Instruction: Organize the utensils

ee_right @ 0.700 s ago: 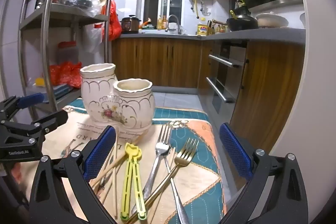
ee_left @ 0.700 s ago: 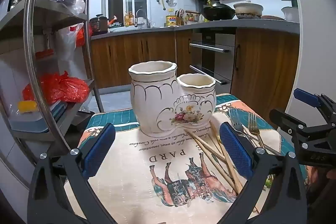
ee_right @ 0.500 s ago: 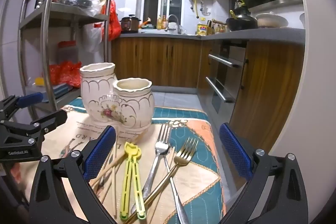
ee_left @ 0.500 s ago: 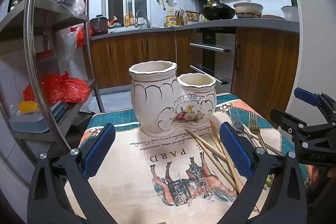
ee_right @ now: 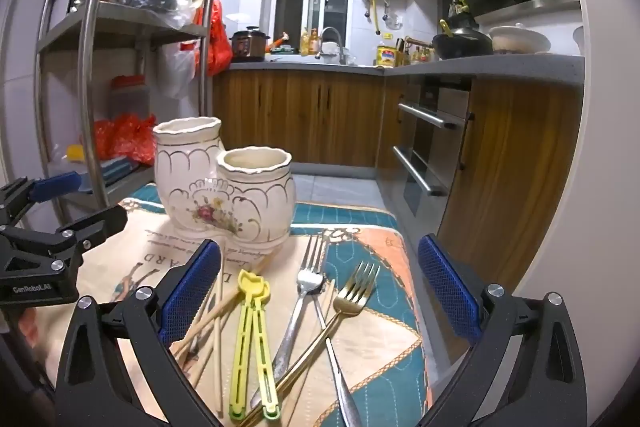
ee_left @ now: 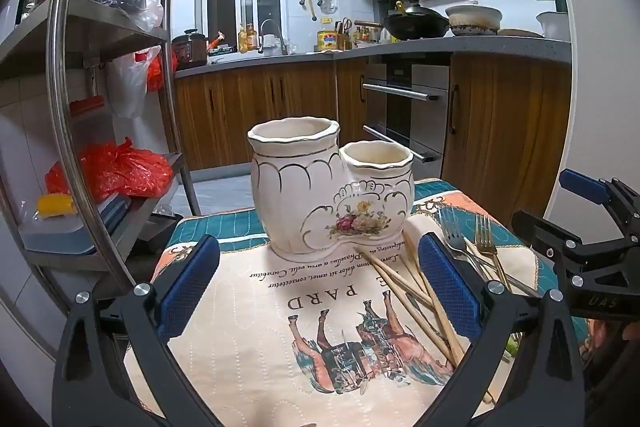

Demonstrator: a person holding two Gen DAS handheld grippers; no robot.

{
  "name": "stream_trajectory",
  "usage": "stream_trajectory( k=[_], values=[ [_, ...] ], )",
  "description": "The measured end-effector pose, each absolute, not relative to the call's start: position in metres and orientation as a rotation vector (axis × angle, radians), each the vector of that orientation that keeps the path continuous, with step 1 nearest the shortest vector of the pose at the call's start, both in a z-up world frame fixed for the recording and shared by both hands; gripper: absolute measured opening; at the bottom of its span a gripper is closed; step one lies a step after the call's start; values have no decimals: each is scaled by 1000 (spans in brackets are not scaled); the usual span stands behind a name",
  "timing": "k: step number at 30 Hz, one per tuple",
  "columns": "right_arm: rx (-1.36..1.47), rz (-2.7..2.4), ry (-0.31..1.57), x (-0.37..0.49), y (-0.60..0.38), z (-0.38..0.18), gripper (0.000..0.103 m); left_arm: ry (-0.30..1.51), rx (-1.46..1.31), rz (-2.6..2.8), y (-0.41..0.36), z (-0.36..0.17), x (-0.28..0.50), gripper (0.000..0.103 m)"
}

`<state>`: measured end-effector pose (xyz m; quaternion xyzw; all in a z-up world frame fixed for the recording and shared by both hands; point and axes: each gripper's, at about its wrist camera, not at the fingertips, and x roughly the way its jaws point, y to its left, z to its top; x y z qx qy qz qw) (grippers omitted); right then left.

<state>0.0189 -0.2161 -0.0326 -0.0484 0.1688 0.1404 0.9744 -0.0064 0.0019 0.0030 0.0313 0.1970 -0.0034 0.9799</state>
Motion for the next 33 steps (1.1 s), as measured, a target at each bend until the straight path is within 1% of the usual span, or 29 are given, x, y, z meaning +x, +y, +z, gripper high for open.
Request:
stream_trajectory(
  k=[33],
  values=[
    [-100, 282, 350, 20, -214, -36, 98, 405, 68, 0, 1, -2, -2, 98]
  ],
)
